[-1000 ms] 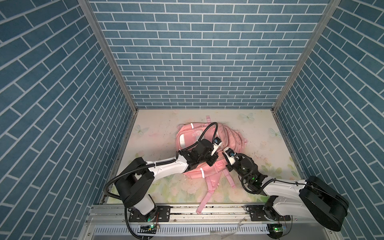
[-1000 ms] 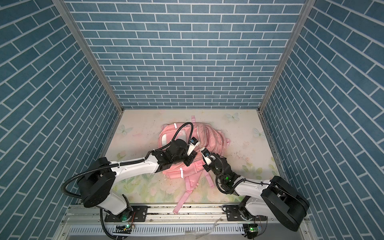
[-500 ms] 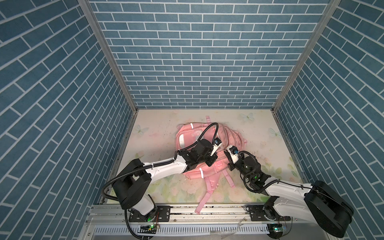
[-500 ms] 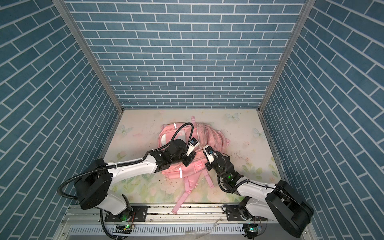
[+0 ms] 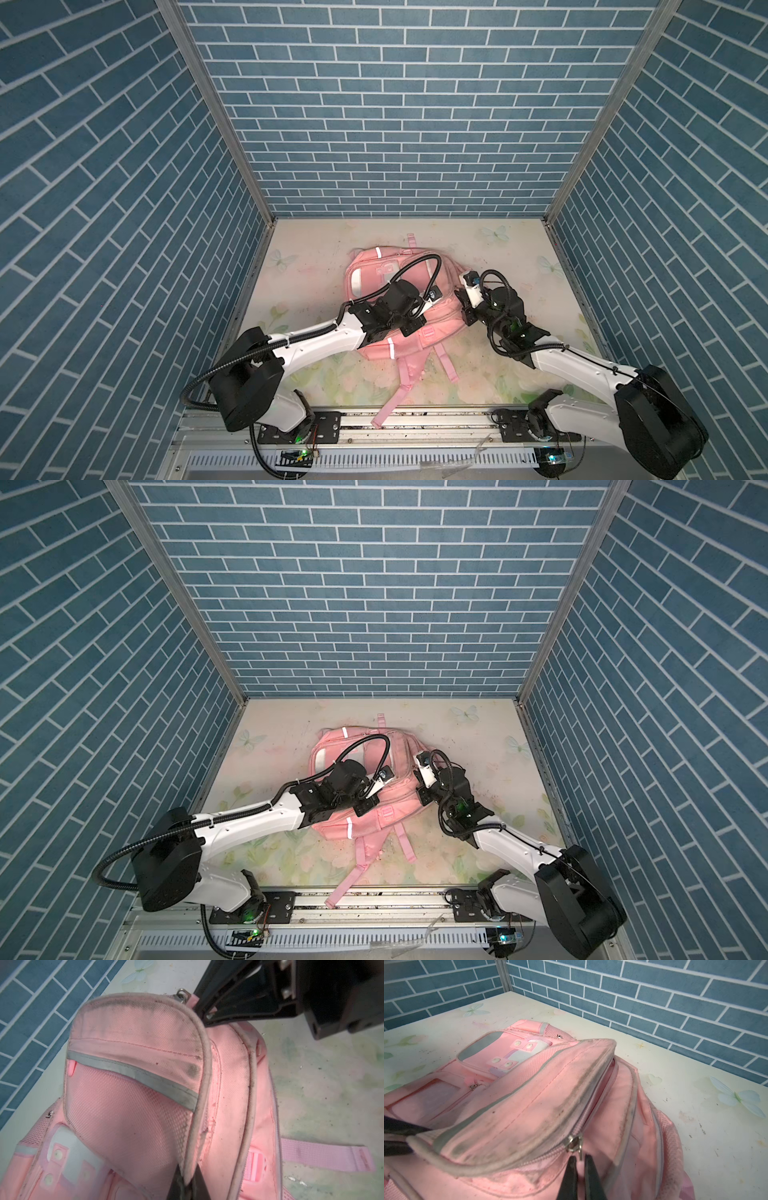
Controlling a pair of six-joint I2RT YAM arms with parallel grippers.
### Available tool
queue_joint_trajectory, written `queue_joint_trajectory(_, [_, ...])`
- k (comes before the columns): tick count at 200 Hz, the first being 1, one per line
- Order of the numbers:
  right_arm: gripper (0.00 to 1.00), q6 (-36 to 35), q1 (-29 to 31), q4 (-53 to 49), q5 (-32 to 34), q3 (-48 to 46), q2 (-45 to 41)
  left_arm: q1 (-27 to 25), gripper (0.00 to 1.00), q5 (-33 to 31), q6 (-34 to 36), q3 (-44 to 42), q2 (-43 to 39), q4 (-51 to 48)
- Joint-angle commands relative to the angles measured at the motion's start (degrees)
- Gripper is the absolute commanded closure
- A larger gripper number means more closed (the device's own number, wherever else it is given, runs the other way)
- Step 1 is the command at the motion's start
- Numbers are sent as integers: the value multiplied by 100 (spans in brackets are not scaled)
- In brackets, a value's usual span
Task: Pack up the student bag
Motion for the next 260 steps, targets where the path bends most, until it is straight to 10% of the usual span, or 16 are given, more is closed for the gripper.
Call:
queue_joint_trajectory(1, [100,-2,-30,-511,651,120,8,569,100,159,929,-138,-311,-528])
queue_joint_trajectory(40, [100,152,844,71,960,-255,-138,1553,100,980,1524,97,-412,-648])
queue_joint_trajectory(70, [100,179,1389,594,959,-53,366,2034,63,650,1175,412,-397,-1093])
queue_joint_trajectory(82, [100,184,1504,588,914,145,621,2168,49,684,486,465,-505,-1185])
queue_joint_trajectory(136, [100,282,1706,627,711,361,950,2212,42,1061,-4428,119,-943,-1247])
queue_joint_trajectory(186, [100,205,1876,675,821,201,894,1404,26,389,-8180,-1220,-1528,639])
queue_joint_trajectory(260, [100,104,2051,745,997,112,870,450,35,-435,-9384,-1495,-970,1904])
